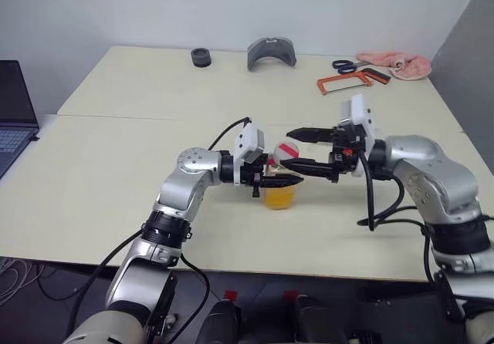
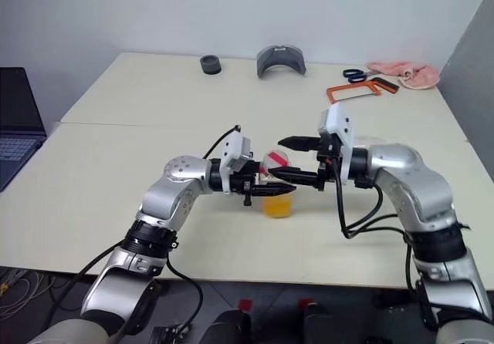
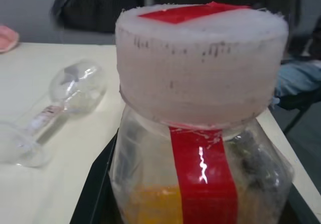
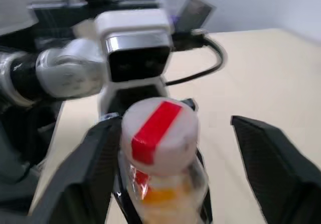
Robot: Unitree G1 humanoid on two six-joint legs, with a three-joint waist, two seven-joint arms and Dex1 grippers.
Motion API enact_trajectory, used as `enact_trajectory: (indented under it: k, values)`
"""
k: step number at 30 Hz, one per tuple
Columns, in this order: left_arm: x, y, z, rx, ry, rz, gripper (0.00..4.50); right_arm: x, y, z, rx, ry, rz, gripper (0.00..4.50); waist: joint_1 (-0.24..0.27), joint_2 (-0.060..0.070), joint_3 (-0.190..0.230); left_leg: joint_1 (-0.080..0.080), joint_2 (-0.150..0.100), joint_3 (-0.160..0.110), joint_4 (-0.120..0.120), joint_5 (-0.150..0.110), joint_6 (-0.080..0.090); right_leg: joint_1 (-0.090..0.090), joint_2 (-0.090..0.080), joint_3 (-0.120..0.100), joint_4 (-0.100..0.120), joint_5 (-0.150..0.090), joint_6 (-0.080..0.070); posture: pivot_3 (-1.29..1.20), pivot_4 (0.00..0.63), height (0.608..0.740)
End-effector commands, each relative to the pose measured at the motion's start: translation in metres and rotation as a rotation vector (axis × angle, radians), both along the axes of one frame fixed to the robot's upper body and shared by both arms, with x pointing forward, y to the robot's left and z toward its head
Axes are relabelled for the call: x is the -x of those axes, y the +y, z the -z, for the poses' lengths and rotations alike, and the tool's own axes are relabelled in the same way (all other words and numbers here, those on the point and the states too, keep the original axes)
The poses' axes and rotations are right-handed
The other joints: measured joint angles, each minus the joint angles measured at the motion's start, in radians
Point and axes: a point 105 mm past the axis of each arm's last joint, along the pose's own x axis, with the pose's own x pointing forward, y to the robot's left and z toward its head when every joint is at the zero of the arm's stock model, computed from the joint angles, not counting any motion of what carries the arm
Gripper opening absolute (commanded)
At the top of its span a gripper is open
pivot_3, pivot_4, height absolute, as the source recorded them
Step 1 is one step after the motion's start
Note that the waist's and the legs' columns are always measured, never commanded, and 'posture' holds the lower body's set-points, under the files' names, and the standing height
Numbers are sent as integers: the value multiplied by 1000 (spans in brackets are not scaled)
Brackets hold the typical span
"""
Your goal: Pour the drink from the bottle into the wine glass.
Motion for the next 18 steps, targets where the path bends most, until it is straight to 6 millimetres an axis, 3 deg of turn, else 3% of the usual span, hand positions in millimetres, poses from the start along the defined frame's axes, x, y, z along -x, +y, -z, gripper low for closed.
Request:
enact_trajectory:
  k: [1, 7, 16, 18]
  values:
    - [-1, 0, -15, 53, -69, -29, 1723, 17, 8, -13, -69, -88, 120, 3585, -2, 0, 0, 0, 0, 0, 0, 0, 0, 0, 0, 0, 0, 0, 0, 0, 150, 740]
    - [-3, 0, -12, 51, -67, -42, 1723, 12, 29, 1, -125, -114, 342, 3585, -8, 0, 0, 2, 0, 1, 0, 0, 0, 0, 3, 1, 1, 0, 0, 0, 150, 740]
    - [-5, -1, -11, 31, -73, -29, 1722, 6, 34, 4, -160, -94, 394, 3585, -5, 0, 0, 2, 0, 1, 0, 0, 0, 0, 2, 1, 1, 0, 0, 0, 150, 740]
    - [-5, 0, -10, 28, -73, -27, 1722, 6, 34, 4, -162, -92, 385, 3206, -5, 0, 0, 2, -1, 1, 0, 0, 0, 0, 2, 1, 1, 0, 0, 0, 150, 740]
